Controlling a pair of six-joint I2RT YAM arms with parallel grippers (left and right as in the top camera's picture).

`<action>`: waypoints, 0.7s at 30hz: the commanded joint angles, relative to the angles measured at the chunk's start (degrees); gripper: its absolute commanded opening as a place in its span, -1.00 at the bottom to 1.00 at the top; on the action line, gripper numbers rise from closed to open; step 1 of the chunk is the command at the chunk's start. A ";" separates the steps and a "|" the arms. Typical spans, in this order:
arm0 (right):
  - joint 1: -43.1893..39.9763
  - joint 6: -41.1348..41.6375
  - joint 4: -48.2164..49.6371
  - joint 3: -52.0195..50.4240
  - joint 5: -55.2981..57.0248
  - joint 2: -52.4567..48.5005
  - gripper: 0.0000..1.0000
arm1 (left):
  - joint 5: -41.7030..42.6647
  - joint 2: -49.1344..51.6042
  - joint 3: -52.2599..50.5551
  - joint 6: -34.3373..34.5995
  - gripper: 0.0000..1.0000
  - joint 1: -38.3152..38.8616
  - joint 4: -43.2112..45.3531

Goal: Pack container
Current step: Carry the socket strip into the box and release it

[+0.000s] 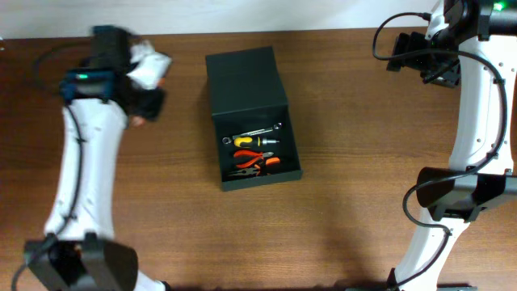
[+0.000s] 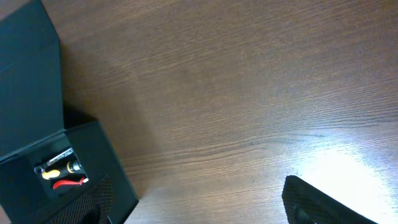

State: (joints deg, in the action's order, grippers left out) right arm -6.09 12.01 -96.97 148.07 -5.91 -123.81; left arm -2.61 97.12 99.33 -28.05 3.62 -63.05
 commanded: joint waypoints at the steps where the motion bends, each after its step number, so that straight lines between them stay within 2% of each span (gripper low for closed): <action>1: -0.31 -0.13 -0.35 -0.04 0.07 -0.33 0.75 | -2.32 -2.49 1.09 -8.70 -0.98 10.14 1.46; 4: -0.31 -0.15 -0.35 -0.04 0.07 -0.33 0.74 | -3.69 -1.11 1.01 -10.93 -0.96 17.18 3.19; 9: -0.31 -0.15 -0.37 -0.04 0.07 -0.33 0.74 | -3.78 4.79 1.01 -14.23 -0.97 22.95 4.96; 16: -0.33 -0.15 -0.37 -0.04 0.07 -0.33 0.75 | -4.46 15.98 1.01 -24.65 -0.96 23.32 5.29; 21: -0.33 -0.15 -0.37 -0.04 0.07 -0.33 0.75 | -5.20 21.31 1.01 -25.64 -0.96 23.21 6.27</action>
State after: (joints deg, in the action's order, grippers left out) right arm -6.09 11.97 -96.97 148.07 -5.91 -123.81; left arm -6.96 117.47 99.98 -50.39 27.20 -57.32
